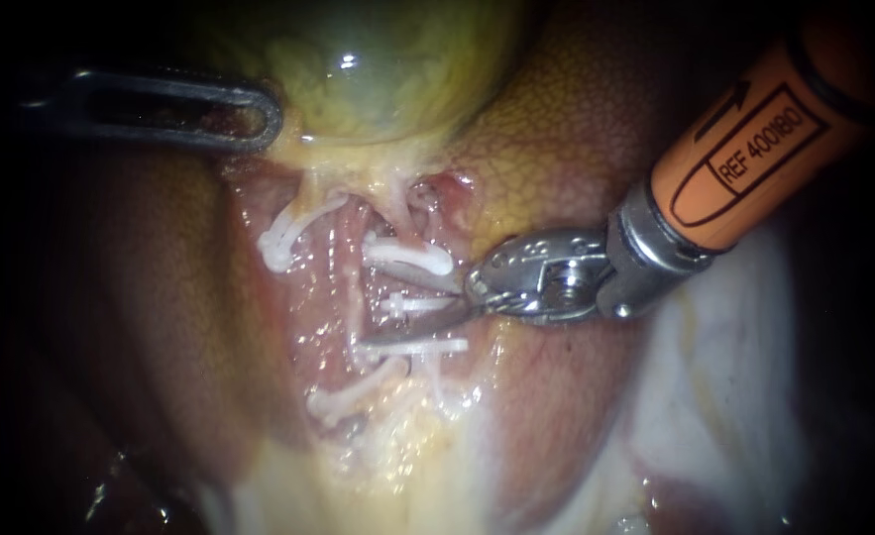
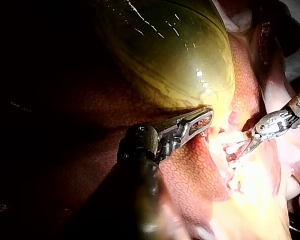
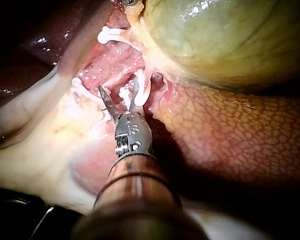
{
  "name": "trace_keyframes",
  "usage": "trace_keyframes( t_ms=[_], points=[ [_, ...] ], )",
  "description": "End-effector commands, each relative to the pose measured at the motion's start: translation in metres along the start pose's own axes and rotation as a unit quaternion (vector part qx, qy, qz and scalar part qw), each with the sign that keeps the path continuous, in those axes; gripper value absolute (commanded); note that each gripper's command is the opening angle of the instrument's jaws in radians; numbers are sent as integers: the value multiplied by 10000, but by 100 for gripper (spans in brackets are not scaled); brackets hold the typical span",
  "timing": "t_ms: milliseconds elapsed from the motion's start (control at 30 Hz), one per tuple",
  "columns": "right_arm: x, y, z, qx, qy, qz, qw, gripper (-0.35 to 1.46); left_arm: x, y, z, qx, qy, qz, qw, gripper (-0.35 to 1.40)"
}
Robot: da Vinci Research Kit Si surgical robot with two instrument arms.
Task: Go to the cutting position right tube
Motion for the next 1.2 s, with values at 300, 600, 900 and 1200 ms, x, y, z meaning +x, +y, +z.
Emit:
trace_keyframes(
  t_ms=[300,600,900,1200],
  points=[
    [13,-17,-8,41,67,19,10000,115,0,0,0,0,0,0,10000,-35],
    [30,-39,-30,149,92,41,9998,116,0,0,0,1,0,0,10000,-35],
    [19,-43,-65,372,62,449,9983,110,0,0,0,1,0,0,10000,-35],
    [7,-26,-74,378,26,1089,9933,104,0,0,1,0,0,0,10000,-35]
  ],
)
